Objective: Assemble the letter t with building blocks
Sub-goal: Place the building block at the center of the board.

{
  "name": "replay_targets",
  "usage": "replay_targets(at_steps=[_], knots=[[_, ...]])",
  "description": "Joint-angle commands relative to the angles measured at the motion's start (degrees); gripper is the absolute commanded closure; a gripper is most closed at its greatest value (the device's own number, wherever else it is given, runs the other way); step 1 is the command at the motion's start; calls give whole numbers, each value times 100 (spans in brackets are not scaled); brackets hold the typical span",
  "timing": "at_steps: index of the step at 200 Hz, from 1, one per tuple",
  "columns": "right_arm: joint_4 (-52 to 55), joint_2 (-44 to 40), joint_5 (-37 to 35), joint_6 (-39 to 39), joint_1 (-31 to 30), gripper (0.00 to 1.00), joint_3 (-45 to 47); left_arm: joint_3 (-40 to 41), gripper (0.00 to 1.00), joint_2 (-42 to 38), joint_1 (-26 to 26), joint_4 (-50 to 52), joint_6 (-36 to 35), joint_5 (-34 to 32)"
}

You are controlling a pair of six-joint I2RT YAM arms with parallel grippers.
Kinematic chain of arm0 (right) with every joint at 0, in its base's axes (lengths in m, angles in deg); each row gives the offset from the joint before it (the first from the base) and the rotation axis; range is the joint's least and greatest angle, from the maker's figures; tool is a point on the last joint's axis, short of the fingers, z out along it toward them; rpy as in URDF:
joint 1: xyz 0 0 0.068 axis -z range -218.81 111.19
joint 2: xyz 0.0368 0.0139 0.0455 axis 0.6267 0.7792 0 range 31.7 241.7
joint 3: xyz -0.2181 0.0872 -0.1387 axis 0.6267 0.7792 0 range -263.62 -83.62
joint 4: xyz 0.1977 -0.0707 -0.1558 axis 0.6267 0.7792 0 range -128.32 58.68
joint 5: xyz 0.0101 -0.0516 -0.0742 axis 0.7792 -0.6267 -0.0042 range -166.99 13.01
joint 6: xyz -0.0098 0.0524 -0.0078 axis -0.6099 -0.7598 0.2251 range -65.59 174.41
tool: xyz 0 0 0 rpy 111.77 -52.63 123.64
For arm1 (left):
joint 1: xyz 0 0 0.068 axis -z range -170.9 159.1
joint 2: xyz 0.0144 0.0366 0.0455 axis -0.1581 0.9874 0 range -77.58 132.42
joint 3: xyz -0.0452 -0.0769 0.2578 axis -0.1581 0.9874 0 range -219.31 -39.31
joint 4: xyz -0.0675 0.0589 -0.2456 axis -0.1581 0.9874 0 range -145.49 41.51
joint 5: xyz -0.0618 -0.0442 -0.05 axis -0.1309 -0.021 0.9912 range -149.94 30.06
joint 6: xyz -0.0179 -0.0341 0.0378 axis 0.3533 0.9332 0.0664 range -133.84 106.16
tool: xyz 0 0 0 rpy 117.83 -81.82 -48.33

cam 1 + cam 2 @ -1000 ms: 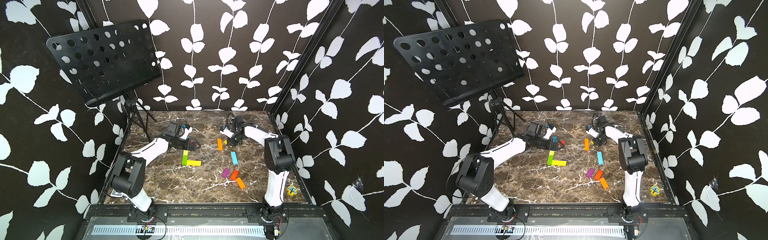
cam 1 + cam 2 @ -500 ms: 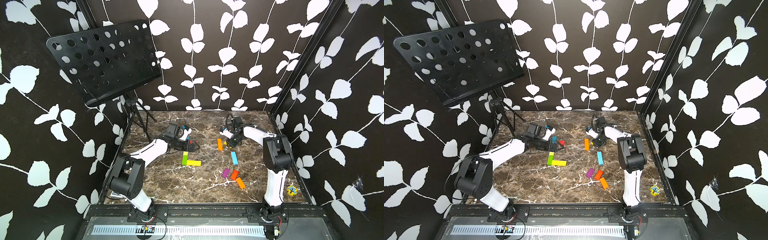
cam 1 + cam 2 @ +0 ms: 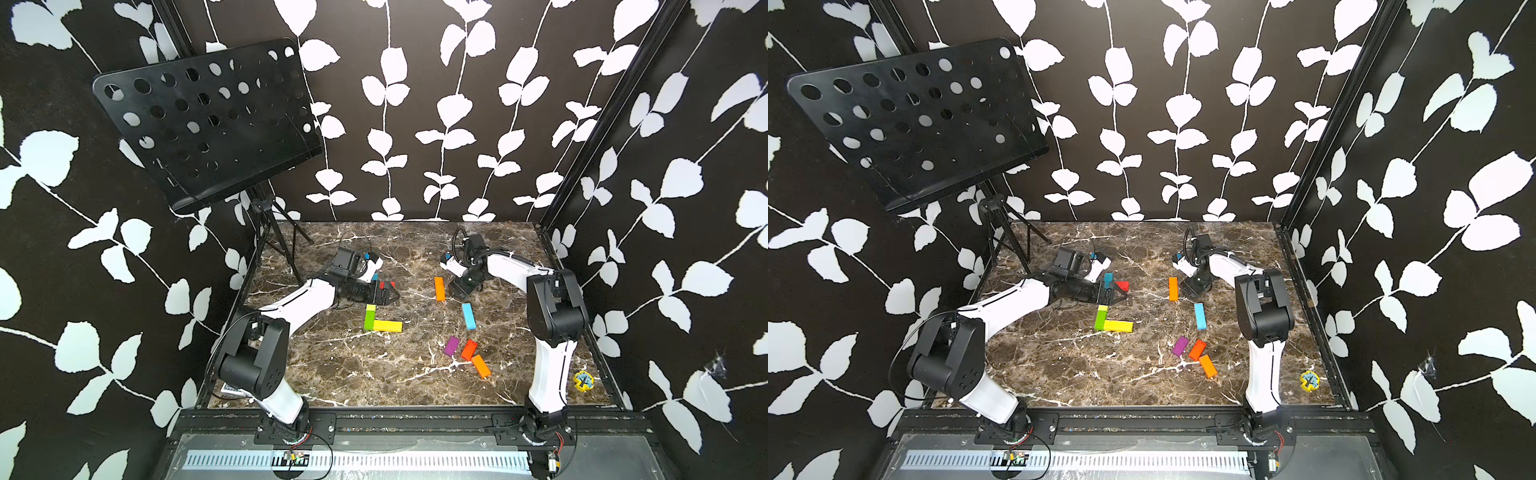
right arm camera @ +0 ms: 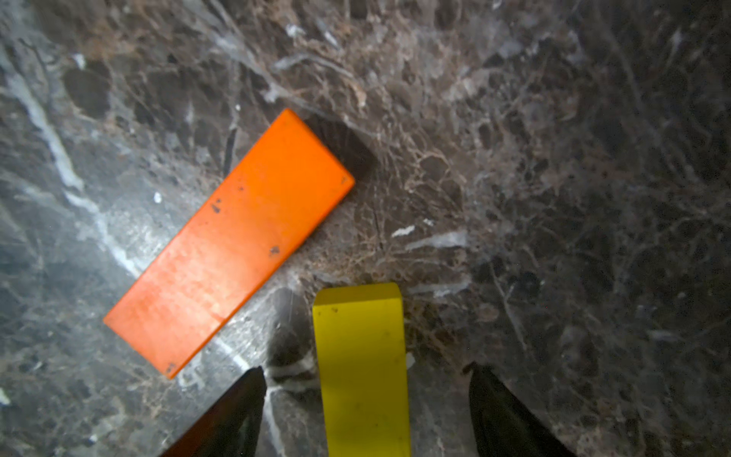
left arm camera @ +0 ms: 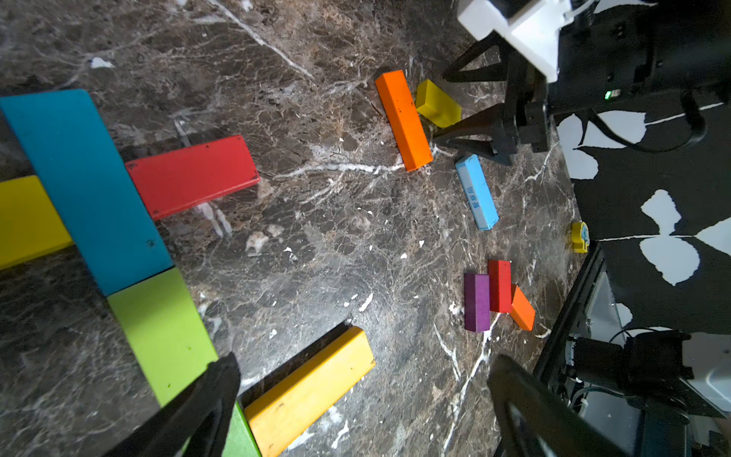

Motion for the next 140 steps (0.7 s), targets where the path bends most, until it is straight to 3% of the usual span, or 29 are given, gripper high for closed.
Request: replay_targets(at_steps=[1, 42, 66, 77, 93, 103, 140], knots=[[-264, -461, -10, -541, -29, 10, 106, 119, 1, -315, -37, 10, -48, 56], [-258, -849, -800, -2070, -143, 8, 225, 238, 1, -423, -34, -100, 32, 56], [-181, -1132, -901, -3445, -158, 13, 466, 348, 1, -466, -40, -229, 101, 244], [-258, -1292, -634, -3730, -161, 16, 696, 377, 1, -480, -33, -227, 102, 245], [-435, -1603, -448, -3416, -243, 16, 1088, 432, 1, -531, -33, -231, 39, 240], [-525, -1766, -796, -3039, -326, 14, 1232, 459, 1, -566, -40, -230, -45, 215], [-240, -1647, -1344, -1884, -320, 14, 706, 560, 1, -669, -33, -369, -235, 152]])
